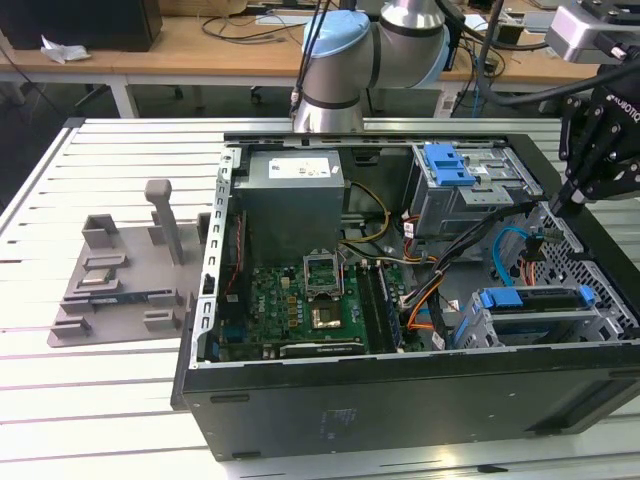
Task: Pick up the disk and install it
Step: 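Insert the first disk wire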
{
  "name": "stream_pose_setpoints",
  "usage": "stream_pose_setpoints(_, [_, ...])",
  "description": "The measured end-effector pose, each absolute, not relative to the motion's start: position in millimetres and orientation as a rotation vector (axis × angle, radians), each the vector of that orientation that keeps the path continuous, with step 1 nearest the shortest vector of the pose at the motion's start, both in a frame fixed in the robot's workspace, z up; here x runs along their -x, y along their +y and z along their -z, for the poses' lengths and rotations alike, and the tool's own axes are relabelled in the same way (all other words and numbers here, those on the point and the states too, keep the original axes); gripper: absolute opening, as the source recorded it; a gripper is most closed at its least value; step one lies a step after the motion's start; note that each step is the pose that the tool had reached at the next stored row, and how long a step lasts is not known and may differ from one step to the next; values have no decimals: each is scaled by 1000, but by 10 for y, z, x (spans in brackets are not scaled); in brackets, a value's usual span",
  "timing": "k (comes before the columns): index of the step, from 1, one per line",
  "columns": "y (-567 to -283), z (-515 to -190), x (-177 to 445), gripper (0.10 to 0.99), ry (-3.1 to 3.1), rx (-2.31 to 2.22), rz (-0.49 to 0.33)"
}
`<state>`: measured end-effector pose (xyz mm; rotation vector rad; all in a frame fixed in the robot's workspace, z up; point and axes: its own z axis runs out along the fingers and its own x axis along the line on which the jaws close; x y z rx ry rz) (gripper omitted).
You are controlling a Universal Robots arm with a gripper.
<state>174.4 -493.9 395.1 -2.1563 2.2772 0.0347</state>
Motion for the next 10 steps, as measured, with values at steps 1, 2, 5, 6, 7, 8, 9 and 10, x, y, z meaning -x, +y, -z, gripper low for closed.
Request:
stream_pose_setpoints(1, [-4930,-3945,-1744,106,2277,2156,-35])
stream_pose_setpoints(2, [-4922,-3939,-1744,106,2277,2156,-35])
stream_pose_setpoints(5, [-4906,-3923,-1745,106,2277,2156,-35])
stream_pose_setpoints(6, [-4901,-3918,-1744,106,2277,2156,-35])
stream_pose_setpoints(7, [-4888,-3904,-1744,106,2277,2156,-35])
stream_pose_setpoints(8, [-4876,-3897,-1745,106,2277,2156,-35])
stream_pose_setpoints(9, [-4868,-3894,-1744,106,2277,2156,-35])
stream_pose_setpoints(10, [-4861,-3890,-1744,106,2277,2156,-35])
